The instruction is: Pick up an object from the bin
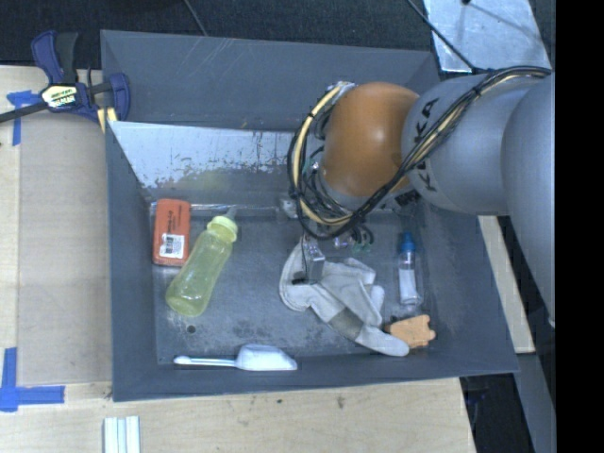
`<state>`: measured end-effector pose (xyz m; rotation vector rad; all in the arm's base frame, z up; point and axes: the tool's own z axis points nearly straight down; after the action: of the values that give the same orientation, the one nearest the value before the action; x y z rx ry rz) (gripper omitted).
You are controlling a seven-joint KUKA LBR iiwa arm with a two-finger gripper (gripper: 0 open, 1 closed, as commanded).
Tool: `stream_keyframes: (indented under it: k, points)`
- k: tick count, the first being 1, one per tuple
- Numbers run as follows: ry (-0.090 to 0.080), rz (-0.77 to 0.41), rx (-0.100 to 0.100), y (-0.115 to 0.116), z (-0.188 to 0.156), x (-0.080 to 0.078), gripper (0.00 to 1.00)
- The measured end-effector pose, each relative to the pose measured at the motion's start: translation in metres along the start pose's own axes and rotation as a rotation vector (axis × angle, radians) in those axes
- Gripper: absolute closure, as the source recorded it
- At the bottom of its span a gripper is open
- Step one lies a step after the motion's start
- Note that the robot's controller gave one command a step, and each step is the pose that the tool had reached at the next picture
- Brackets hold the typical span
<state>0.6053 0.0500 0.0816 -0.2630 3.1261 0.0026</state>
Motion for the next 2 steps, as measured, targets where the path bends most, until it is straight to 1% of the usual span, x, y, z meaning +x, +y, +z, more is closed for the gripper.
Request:
stream_keyframes:
  k: [1,2]
  points:
    - [0.001,-0.270,0.002,-0.022,-0.014,-0.006,0.00]
    - [0.001,0.260,0.001,-0.076,0.003,0.019,1.00]
